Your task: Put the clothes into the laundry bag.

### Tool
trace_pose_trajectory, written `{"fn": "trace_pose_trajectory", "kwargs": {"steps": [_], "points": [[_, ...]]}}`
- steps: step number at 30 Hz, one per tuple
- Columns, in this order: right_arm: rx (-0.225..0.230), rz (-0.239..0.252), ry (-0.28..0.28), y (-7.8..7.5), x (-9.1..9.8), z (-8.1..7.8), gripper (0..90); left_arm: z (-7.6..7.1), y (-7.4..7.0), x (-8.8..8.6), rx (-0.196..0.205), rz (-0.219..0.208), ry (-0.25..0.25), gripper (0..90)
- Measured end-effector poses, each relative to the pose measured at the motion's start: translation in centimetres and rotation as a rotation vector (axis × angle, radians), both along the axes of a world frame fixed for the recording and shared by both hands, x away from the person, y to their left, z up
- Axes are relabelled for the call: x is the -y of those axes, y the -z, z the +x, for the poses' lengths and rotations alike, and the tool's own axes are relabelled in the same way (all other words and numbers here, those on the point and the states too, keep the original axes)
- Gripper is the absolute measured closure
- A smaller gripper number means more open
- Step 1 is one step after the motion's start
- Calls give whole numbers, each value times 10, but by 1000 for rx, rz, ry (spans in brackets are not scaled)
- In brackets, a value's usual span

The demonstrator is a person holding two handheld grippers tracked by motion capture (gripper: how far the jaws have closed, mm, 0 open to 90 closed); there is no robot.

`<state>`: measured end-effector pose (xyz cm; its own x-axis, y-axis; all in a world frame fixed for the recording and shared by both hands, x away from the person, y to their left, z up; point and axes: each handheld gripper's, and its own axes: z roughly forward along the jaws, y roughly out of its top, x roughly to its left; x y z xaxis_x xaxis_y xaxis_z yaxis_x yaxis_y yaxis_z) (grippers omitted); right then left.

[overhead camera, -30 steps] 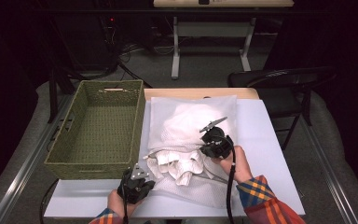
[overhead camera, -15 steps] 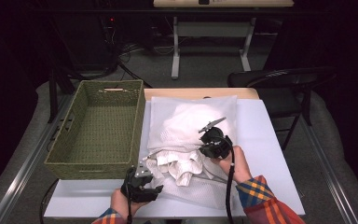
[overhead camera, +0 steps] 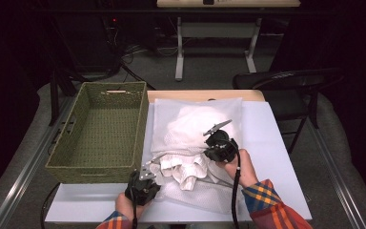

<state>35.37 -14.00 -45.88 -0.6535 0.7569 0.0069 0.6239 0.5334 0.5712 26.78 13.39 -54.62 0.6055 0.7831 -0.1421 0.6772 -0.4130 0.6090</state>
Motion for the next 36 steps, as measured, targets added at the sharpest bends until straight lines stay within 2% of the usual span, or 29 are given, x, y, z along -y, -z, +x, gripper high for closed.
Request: {"fn": "trace_pose_trajectory", "kwargs": {"steps": [2, 4, 9, 13, 14, 18, 20, 23, 26, 29, 31, 34, 35, 36], "points": [[-1, -2, 1, 0, 0, 0, 886, -3, 0, -7, -20, -1, 5, 892], [-1, -3, 1, 0, 0, 0, 886, -6, 0, -11, -35, -21, -2, 892], [-2, -1, 5, -1, -2, -1, 885, -11, -7, -18, -15, 8, 12, 881], [-2, -1, 3, -1, -2, -1, 885, -14, -11, -19, -13, 24, 41, 698], [-3, 2, 4, -1, -1, -1, 886, -19, -16, -19, 1, 34, 61, 631], [-5, 6, 0, -3, -1, -2, 885, -32, -28, -15, 33, 34, 110, 565], [0, 9, -3, -4, -1, -3, 885, -39, -36, -7, 55, 9, 137, 546], [5, 14, -3, -5, -2, -4, 885, -42, -42, 6, 74, -17, 170, 509], [4, 13, -5, -6, -3, -5, 885, -33, -41, 24, 81, -24, 170, 440], [4, 18, -11, -5, -4, -6, 885, -16, -36, 43, 72, -37, 169, 418], [4, 19, -10, -5, -4, -5, 885, -7, -33, 54, 81, -40, 156, 419], [8, 23, -11, -4, -4, -5, 885, 12, -28, 71, 70, -33, 156, 437], [15, 31, -9, -5, -4, -6, 886, 20, -25, 76, 58, -39, 155, 489], [17, 34, -12, -5, -5, -6, 886, 27, -22, 79, 47, -58, 131, 519]]}}
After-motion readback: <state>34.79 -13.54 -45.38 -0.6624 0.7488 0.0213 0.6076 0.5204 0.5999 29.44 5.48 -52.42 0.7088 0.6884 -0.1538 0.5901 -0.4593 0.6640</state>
